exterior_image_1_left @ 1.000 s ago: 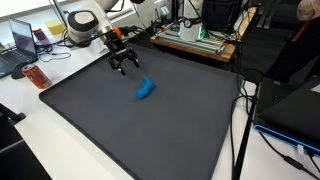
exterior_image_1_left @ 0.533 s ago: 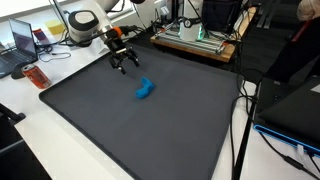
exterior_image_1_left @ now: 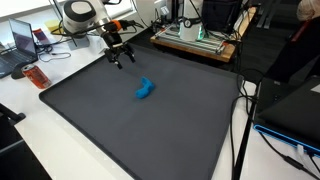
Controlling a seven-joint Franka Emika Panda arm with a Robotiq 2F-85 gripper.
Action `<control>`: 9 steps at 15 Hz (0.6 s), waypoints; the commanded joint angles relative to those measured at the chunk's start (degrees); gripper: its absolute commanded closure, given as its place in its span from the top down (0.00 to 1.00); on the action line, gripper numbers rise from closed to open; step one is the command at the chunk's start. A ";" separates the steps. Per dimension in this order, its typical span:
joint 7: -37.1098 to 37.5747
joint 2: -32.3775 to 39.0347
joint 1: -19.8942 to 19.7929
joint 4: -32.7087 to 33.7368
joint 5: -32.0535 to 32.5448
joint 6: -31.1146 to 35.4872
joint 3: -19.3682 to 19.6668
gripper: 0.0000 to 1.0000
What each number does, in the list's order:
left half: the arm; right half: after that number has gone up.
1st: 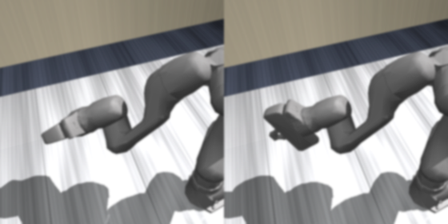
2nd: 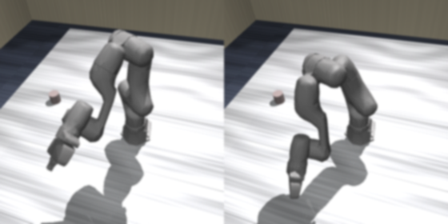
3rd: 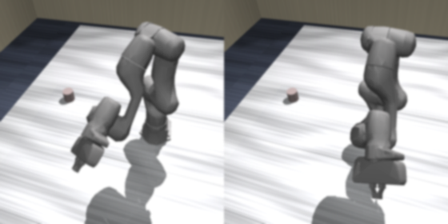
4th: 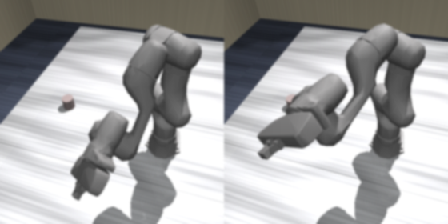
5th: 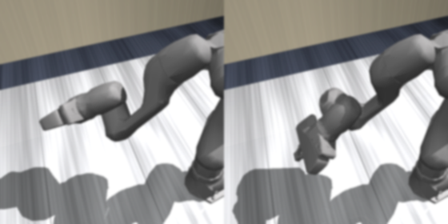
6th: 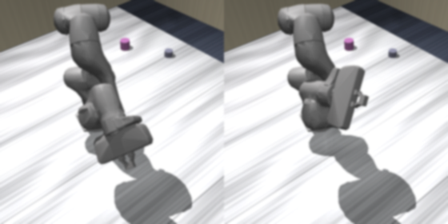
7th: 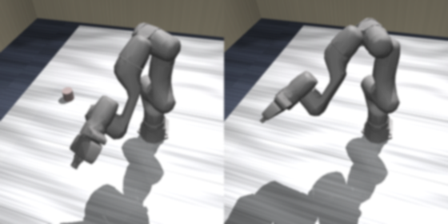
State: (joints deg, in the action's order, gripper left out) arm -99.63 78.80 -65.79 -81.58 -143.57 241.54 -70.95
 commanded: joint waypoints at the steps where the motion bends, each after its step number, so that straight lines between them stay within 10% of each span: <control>1: -0.33 -7.89 0.22 -6.40 1.08 -0.72 1.89 1.00; 9: -1.81 -22.01 -0.02 -21.21 3.56 -6.40 2.84 1.00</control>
State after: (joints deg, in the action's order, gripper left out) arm -100.20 64.09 -65.08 -95.65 -141.15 239.12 -69.28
